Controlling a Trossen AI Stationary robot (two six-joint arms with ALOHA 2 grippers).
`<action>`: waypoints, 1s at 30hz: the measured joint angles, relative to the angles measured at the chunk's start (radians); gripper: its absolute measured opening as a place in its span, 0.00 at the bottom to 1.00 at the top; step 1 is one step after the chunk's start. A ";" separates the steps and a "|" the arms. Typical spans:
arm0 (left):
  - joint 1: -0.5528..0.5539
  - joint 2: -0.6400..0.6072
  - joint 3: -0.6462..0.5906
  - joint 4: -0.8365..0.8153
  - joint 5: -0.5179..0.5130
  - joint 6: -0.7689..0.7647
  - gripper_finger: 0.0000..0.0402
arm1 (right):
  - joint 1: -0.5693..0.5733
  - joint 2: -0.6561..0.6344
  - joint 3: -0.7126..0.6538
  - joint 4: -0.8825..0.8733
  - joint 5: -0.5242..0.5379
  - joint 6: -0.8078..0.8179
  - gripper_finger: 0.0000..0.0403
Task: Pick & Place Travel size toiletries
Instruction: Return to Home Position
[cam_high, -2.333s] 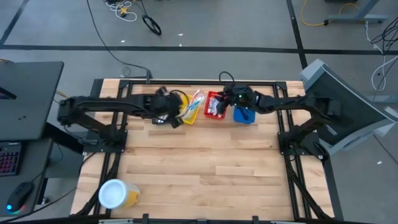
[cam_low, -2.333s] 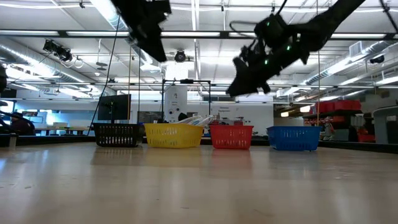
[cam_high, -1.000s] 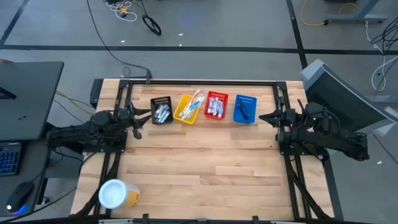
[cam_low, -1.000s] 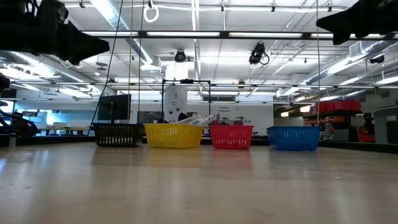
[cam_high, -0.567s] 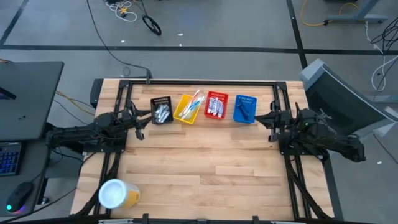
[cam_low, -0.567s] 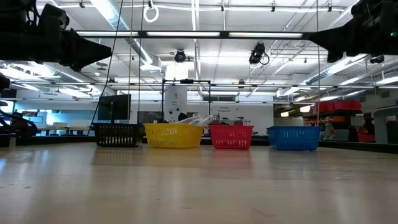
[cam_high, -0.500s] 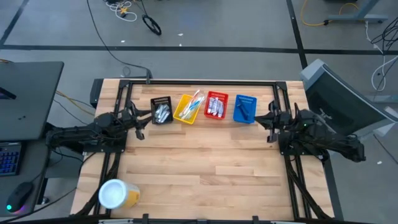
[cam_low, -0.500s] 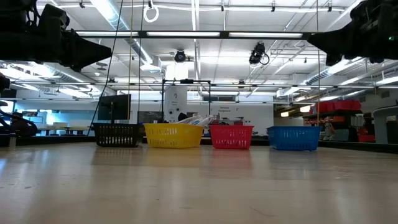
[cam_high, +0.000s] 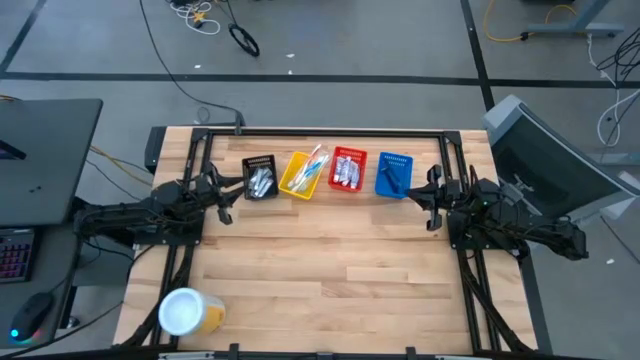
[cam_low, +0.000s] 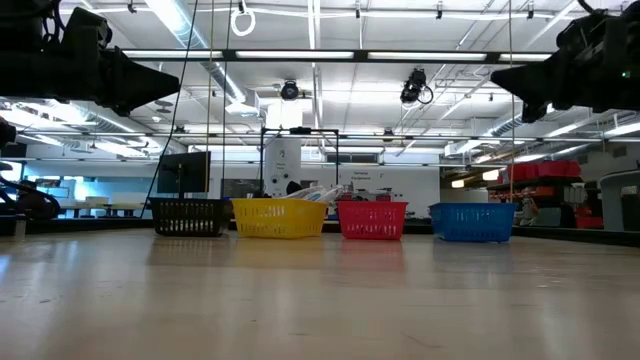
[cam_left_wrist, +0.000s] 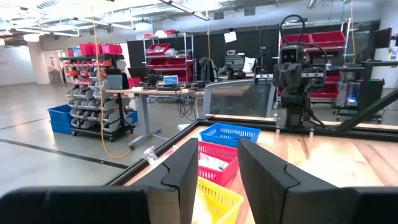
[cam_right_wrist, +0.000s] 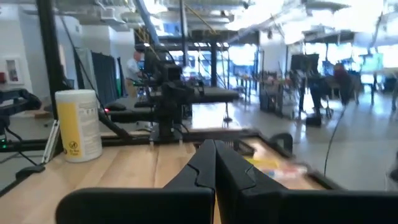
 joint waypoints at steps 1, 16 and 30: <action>0.000 0.000 0.000 0.000 0.000 0.000 0.30 | 0.000 0.000 0.000 -0.015 0.010 0.012 0.00; 0.000 0.000 -0.001 0.000 0.000 0.129 0.30 | 0.000 0.000 0.000 -0.169 0.134 0.023 0.00; 0.000 0.000 -0.001 0.000 0.000 0.140 0.30 | 0.000 0.002 0.000 -0.172 0.134 0.001 0.00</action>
